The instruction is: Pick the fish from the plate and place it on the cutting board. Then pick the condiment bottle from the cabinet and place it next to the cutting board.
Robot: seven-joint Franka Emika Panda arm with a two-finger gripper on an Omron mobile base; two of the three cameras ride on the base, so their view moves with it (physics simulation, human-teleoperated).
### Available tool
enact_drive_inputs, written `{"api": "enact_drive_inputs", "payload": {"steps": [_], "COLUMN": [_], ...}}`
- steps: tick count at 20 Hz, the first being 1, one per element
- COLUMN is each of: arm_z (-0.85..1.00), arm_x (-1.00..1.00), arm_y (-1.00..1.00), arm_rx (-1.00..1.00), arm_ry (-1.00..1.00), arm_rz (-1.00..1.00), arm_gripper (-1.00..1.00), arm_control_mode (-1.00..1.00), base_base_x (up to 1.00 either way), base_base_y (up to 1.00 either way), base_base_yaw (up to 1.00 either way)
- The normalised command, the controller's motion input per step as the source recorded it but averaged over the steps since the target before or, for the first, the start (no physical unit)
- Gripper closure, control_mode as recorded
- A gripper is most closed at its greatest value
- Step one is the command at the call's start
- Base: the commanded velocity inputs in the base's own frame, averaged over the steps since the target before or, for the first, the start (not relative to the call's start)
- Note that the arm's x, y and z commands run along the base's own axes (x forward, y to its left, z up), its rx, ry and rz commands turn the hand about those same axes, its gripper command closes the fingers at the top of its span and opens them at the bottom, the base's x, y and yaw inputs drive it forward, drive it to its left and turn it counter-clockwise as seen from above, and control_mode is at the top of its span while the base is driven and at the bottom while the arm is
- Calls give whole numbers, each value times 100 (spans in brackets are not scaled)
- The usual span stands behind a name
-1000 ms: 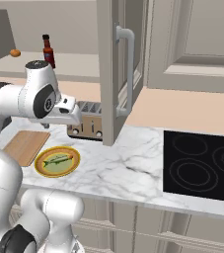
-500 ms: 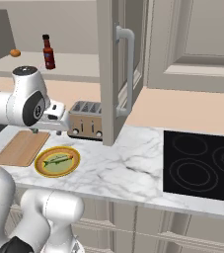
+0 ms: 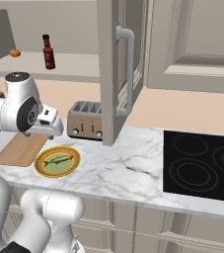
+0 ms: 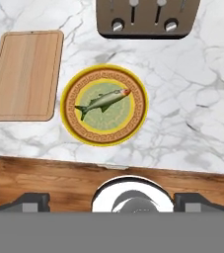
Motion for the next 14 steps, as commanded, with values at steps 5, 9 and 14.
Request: {"api": "enact_drive_inputs", "payload": {"steps": [5, 9, 14], "arm_z": [-10, -6, -6], "arm_x": [-6, -15, -12], "arm_y": [17, 14, 6], "arm_rx": [8, 7, 6], "arm_ry": [0, 0, 0], "arm_rz": [-5, -15, -23], "arm_gripper": [-100, -100, -100], "arm_control_mode": [-100, -100, -100], "base_base_x": [0, 0, 0], "base_base_y": [0, 0, 0], "base_base_yaw": [0, 0, 0]}}
